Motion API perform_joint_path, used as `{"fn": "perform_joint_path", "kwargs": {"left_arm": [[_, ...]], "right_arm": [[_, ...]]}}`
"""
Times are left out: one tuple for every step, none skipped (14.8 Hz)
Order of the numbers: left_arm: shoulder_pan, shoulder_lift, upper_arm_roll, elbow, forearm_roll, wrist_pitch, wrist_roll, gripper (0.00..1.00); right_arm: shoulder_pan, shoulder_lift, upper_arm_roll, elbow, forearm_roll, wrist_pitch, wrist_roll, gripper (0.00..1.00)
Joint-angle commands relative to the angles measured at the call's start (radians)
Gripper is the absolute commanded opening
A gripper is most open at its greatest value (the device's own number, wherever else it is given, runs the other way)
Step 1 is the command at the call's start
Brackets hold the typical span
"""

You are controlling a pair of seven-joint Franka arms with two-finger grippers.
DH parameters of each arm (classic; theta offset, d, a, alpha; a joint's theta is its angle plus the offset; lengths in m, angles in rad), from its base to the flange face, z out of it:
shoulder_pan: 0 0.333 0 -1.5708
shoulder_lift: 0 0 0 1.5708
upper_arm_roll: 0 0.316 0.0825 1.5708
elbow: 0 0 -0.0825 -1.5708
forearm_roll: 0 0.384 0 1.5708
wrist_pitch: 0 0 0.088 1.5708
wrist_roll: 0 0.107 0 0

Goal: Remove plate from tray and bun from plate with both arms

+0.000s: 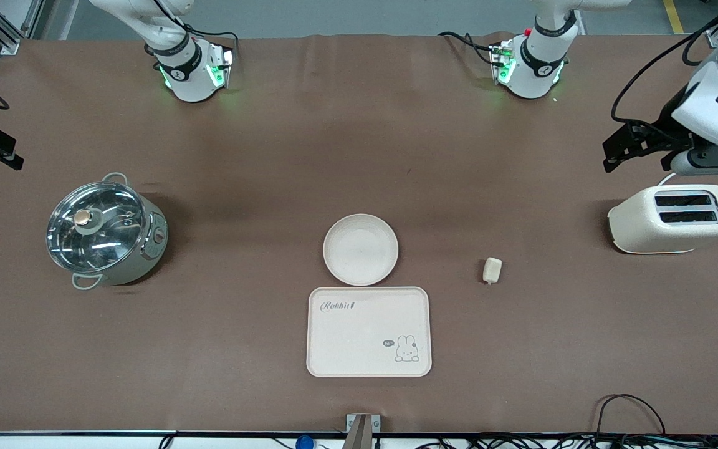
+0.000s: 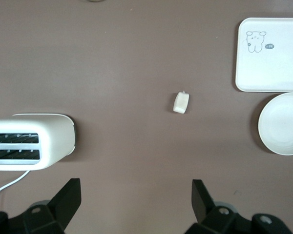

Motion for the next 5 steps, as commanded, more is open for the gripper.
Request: {"fn": "perform_joint_path", "kwargs": {"left_arm": [[-0.014,-0.079,0.018,-0.110,0.001,0.066,0.019,1.00],[-0.008,-0.068,0.018,-0.093,0.001,0.065,0.033,1.00],[-0.005,-0.055,0.016,-0.072,0.001,0.065,0.036,1.00],[-0.001,-0.041,0.018,-0.052,0.001,0.063,0.036,1.00],[0.000,-0.036,0.018,-0.044,0.002,0.062,0.036,1.00]], "right_arm": [[0.002,-0.011,0.000,-0.013,0.013,0.008,-0.010,1.00],[0.003,-0.011,0.002,-0.013,0.013,0.008,-0.010,1.00],[0.006,-0.011,0.000,-0.013,0.013,0.008,-0.010,1.00],[0.006,-0.011,0.000,-0.013,0.013,0.008,-0.009,1.00],[0.006,-0.011,0.000,-0.013,0.013,0.008,-0.009,1.00]]}}
